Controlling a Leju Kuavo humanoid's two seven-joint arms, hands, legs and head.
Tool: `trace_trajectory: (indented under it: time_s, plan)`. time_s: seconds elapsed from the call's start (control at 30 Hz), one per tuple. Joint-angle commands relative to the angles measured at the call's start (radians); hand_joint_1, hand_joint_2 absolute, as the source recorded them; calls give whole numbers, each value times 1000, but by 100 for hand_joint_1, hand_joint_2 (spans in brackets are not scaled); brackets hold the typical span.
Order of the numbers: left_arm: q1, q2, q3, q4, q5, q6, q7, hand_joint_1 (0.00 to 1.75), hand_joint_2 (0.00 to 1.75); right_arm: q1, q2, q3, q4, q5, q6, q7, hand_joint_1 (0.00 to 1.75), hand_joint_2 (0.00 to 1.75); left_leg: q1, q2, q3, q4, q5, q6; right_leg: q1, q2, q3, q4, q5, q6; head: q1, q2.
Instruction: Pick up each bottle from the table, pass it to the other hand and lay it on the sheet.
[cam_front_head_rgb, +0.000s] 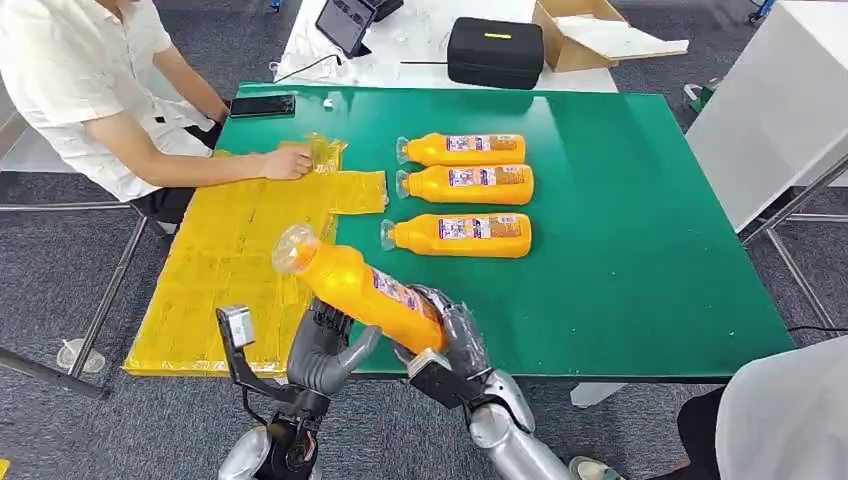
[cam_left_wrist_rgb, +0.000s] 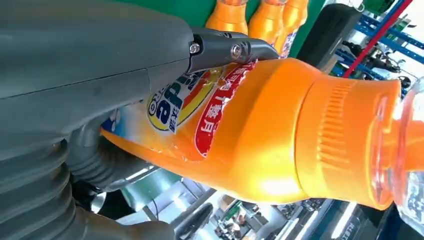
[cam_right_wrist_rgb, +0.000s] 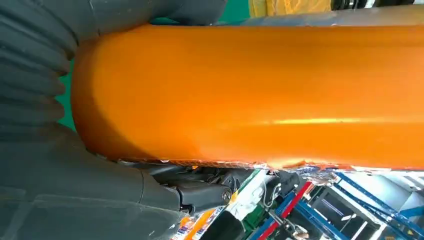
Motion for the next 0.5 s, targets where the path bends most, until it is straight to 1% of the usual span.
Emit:
trace_trajectory:
  time_s: [0.03, 0.07, 0.1, 0.13, 0.2, 0.23, 0.27, 0.33, 0.37, 0.4, 0.43, 0.47, 0.5]
  plan:
    - [-78, 1, -11, 113, -2, 43, -18, 0, 175, -37, 13, 101, 69, 22, 0, 1, 145, 175, 0, 1, 3, -1, -1, 1, 0, 0, 3, -1, -1, -1, 0, 0]
    - [-84, -1, -7, 118, -18, 64, -36, 0, 175, -33, 12, 111, 60, 27, -3, 4, 147, 175, -1, 1, 6, -1, -1, 1, 0, -1, 6, -1, -2, -2, 0, 0]
    - [-90, -4, -4, 121, -30, 83, -49, 0, 175, -26, 9, 123, 45, 27, -3, 9, 147, 175, 0, 1, 4, -1, -1, 1, 0, -1, 3, 0, -1, -1, 0, 0]
    - [-96, -8, 0, 120, -42, 104, -64, 0, 175, -17, 5, 135, 24, 14, 5, 12, 147, 175, -1, 0, 6, -1, -2, 1, 0, -1, 6, 0, -2, -2, 0, 0]
    - [-108, -9, 4, 120, -46, 108, -67, 0, 175, -11, 5, 148, 14, 15, 4, 12, 145, 175, 0, 0, 6, -1, -2, 1, 0, -1, 5, 0, -2, -2, 0, 0]
    - [-115, -9, 4, 121, -58, 116, -70, 0, 175, -9, 6, 156, 9, 8, 6, 7, 147, 175, 0, 0, 2, -1, 0, 0, 0, -1, 1, 0, 0, -1, 0, 0]
    - [-117, -9, 4, 121, -63, 119, -72, 0, 175, -8, 7, 160, 6, 8, 3, 3, 147, 175, -1, 0, 5, -1, -1, 1, 0, -2, 4, 0, -2, -2, 0, 0]
    - [-121, -12, 10, 118, -58, 119, -70, 0, 175, -1, 12, 162, -6, 3, -26, -23, 147, 175, 0, -1, 2, 0, 0, 0, 1, -2, 1, 0, -1, -1, 0, 0]
    - [-120, -15, 16, 115, -41, 111, -61, 0, 175, -1, 17, 163, -6, -18, -20, -38, 159, 175, 0, -1, 7, 0, -2, 1, 0, -3, 7, 0, -3, -2, 0, 0]
    - [-120, -15, 18, 115, -34, 107, -58, 0, 175, -1, 18, 165, -6, -21, -19, -40, 159, 175, 0, 0, 2, 0, 0, 1, 0, -1, 1, 0, -1, -1, 0, 0]
    - [-117, -15, 24, 107, -10, 89, -50, 0, 175, -1, 22, 169, -5, -35, -13, -47, 152, 175, -1, 1, 6, 0, -2, 1, 0, -1, 5, 0, -2, -2, 0, 0]
    - [-117, -15, 24, 107, -10, 89, -50, 0, 175, -1, 22, 169, -5, -35, -13, -47, 152, 175, 0, 0, 4, 0, -1, 1, 0, -1, 3, 0, -2, -1, 0, 0]
    - [-117, -15, 24, 107, -10, 89, -50, 0, 175, -1, 22, 169, -5, -35, -13, -47, 148, 175, 0, 0, 4, -1, -1, 1, 0, -2, 3, 0, -2, -1, 0, 0]
